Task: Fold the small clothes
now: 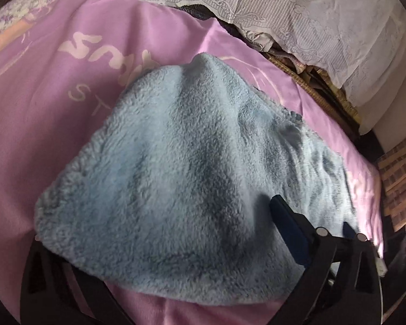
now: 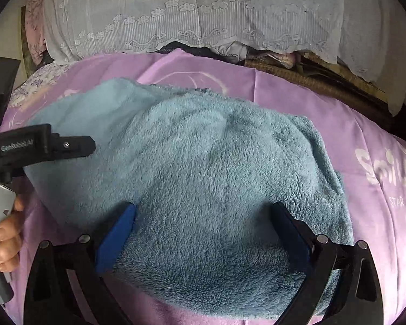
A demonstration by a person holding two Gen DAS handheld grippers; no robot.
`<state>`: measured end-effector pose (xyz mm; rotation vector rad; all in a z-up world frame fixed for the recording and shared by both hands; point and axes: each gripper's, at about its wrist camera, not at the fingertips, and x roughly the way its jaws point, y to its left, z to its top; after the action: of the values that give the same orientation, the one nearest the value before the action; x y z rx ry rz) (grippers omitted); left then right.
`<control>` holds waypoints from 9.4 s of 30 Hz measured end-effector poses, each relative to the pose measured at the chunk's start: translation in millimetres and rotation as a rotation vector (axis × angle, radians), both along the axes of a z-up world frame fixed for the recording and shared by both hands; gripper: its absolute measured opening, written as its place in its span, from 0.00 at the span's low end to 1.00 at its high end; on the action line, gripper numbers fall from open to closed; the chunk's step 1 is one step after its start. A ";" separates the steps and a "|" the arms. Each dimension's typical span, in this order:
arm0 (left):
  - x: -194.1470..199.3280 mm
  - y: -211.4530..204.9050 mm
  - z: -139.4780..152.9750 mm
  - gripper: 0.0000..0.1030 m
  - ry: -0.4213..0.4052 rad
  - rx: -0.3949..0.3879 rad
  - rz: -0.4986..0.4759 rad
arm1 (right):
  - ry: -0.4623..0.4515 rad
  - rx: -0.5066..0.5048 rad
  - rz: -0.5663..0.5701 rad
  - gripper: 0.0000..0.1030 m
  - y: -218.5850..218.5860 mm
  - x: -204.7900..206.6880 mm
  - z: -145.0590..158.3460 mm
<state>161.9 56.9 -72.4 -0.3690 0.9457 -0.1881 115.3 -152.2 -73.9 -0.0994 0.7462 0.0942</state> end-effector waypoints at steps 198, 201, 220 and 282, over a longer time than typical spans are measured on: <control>-97.9 -248.8 56.0 0.67 -0.417 0.368 -0.527 | 0.059 0.985 -0.032 0.52 -203.8 55.1 -17.5; -109.8 -230.2 68.6 0.73 -0.411 0.286 -0.542 | 0.068 0.985 -0.054 0.55 -207.2 53.5 -21.0; -73.8 -154.3 63.8 0.93 -0.325 0.299 -0.253 | -0.109 0.457 0.014 0.53 -143.4 -60.5 35.2; -36.4 -161.2 36.6 0.96 -0.302 0.324 -0.228 | 0.019 0.537 -0.109 0.74 -154.7 -28.8 -18.1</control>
<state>125.6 -104.3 -35.8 0.0679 0.7022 -0.2852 86.6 -307.0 -91.9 0.4538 0.7225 0.1884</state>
